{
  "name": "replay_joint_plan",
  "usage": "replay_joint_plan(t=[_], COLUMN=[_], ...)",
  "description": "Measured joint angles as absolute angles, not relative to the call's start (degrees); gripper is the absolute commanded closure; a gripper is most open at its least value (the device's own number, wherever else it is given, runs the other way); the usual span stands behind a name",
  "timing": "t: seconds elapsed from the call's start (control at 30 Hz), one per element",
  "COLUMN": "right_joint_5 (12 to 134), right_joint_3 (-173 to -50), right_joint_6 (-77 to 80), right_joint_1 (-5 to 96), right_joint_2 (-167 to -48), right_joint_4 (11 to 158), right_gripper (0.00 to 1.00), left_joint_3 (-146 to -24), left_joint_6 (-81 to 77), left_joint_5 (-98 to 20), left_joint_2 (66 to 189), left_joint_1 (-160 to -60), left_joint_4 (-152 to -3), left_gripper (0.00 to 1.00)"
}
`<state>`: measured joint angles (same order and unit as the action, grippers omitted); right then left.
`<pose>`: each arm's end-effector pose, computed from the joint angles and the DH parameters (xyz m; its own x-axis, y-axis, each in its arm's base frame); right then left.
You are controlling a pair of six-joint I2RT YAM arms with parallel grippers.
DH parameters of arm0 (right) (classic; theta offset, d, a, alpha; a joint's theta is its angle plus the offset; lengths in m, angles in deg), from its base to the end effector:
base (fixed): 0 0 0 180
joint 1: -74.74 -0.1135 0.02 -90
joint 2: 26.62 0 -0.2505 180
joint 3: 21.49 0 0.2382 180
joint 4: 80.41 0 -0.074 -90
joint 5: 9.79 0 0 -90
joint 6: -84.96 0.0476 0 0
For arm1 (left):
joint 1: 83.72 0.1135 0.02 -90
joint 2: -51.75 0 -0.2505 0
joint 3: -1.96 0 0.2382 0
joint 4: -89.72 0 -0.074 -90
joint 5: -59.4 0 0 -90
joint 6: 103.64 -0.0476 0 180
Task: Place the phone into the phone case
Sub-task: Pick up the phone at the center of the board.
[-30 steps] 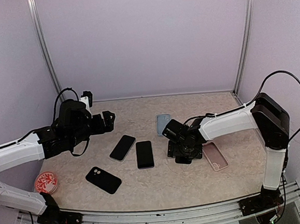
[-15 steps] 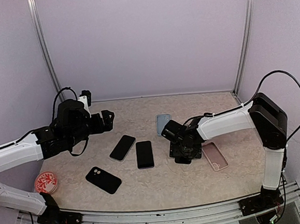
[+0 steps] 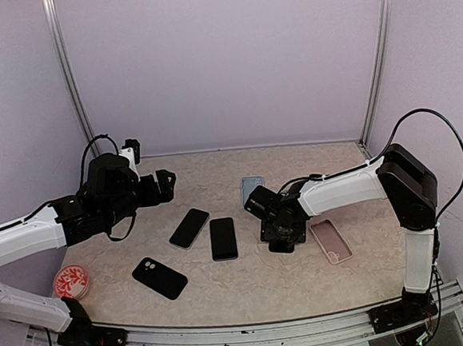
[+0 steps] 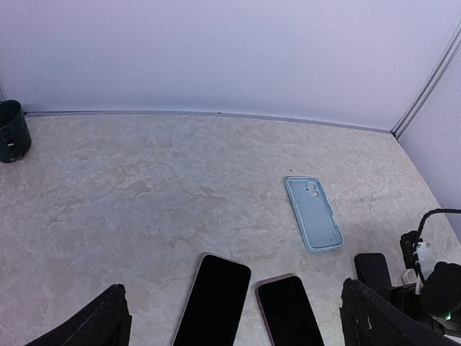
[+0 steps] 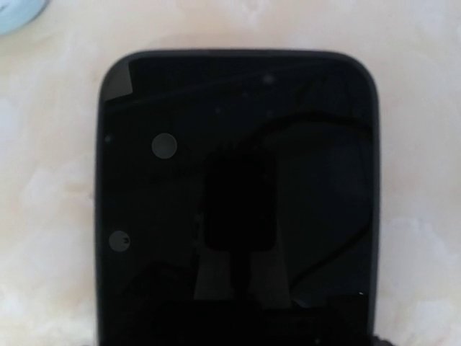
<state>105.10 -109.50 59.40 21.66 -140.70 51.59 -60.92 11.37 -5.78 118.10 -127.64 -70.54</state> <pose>0.2373 0.2824 0.1248 -0.8409 0.2432 -0.4835 0.2381 0.9685 0.0730 0.2047 -0.1694 0.2824 -0.4059 -0.1418 -0.9028 0.1987 0.9506 -0.2386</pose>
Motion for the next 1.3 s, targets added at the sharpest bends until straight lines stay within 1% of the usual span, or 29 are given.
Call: replay_joint_plan(t=[0.1,0.43,0.6,0.97,1.3], right_joint_5=[105.18,105.90,105.84,103.17,95.00], right_joint_3=[-109.46,-106.97,-104.39,-100.06,-96.24], right_joint_6=[59.36,54.83,47.29,28.98,16.12], right_joint_1=[21.64,21.62,21.62,21.62,21.62], right_joint_2=[-140.70,-139.04,-137.05,-134.72,-132.07], right_joint_4=[51.74,53.88,55.63,64.64,71.13], right_gripper=[0.30,0.31,0.31,0.30,0.29], left_joint_3=[-60.90,-60.90,-60.90,-60.90,-60.88], left_joint_6=[11.37,11.39,11.42,11.50,12.14], left_joint_5=[-5.65,-5.63,-5.67,-5.74,-6.90], left_joint_2=[118.10,118.07,118.07,117.90,117.81], left_joint_1=[-127.64,-127.67,-127.67,-127.67,-127.67], left_joint_4=[-70.54,-70.52,-70.52,-70.52,-70.54], left_gripper=[0.01,0.01,0.01,0.01,0.01])
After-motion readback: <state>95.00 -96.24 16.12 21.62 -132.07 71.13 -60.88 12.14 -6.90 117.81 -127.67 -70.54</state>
